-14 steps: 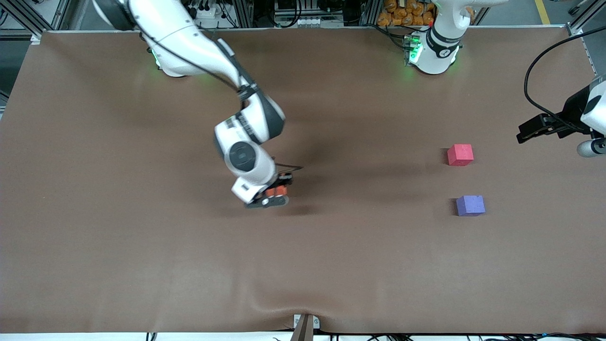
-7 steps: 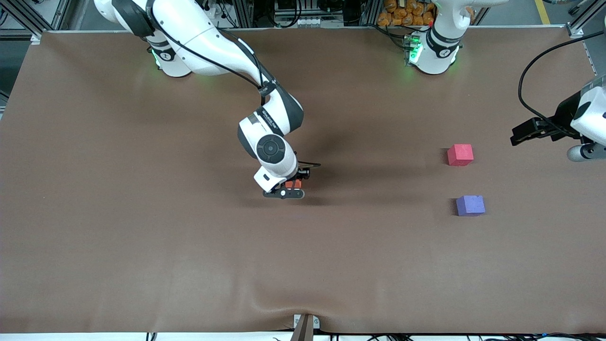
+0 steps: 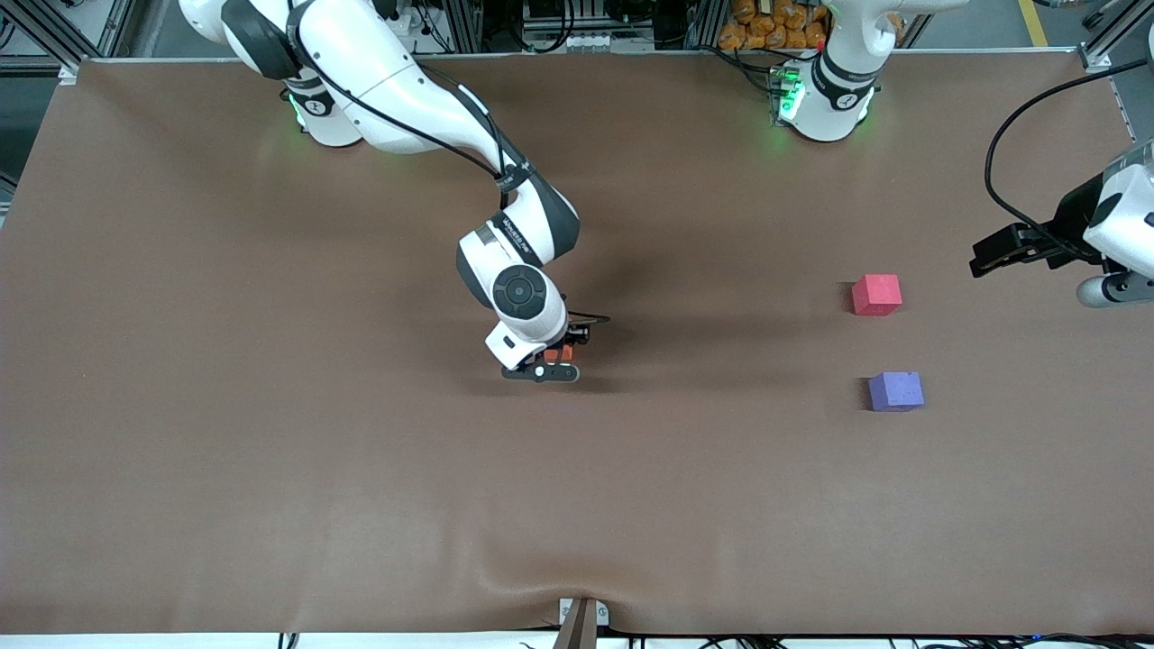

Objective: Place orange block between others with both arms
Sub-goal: 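Carry the orange cube with the right gripper toward the table middle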

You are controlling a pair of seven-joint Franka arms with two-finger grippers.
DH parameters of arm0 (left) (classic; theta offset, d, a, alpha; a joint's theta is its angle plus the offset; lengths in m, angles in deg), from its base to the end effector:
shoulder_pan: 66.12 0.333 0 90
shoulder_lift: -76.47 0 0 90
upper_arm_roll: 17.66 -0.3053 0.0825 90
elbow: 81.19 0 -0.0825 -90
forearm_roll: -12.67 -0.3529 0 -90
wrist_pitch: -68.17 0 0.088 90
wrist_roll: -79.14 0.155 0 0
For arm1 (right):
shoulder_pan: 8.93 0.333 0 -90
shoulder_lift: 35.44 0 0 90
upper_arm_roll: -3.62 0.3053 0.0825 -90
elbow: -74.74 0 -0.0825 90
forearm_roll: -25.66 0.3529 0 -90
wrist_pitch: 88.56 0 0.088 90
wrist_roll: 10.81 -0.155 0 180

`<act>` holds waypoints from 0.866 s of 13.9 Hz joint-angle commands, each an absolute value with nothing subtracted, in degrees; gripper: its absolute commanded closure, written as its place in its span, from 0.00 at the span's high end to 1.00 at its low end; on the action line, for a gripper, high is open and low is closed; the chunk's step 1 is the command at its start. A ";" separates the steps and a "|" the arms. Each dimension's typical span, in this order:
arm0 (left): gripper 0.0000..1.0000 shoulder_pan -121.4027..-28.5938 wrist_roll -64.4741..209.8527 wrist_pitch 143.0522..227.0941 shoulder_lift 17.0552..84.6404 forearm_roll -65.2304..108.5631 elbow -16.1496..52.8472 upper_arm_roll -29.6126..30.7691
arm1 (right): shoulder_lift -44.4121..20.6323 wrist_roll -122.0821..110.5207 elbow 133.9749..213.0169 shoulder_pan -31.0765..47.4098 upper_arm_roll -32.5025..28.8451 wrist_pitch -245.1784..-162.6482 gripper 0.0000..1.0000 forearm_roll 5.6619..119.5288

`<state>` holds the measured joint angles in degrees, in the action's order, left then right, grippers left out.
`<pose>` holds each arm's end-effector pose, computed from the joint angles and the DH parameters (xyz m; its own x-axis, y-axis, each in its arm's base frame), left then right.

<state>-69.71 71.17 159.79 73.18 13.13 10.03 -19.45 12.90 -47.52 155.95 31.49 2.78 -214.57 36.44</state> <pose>0.5379 -0.0185 0.5283 0.9929 0.1078 -0.0508 0.1079 -0.9942 -0.0008 0.5195 0.4492 0.1540 0.9893 -0.0558 -0.1347 -0.0651 -0.9957 -0.0661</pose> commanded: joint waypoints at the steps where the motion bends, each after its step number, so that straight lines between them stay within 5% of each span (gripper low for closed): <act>1: 1.00 -70.08 71.41 158.79 72.60 14.35 8.46 -19.59 | 13.26 -48.17 154.01 32.03 2.13 -214.77 1.00 37.00; 7: 1.00 -70.25 71.40 158.79 71.81 14.34 8.11 -19.51 | 2.63 -47.81 154.45 26.68 1.16 -202.05 1.00 37.18; 12: 1.00 -72.36 69.57 158.79 68.92 16.01 6.27 -19.42 | -6.59 -35.10 162.08 12.81 0.81 -194.99 1.00 36.48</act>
<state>-71.07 70.99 159.79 71.31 14.11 8.83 -19.33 -1.68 -40.63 155.24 19.03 -0.20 -194.73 36.36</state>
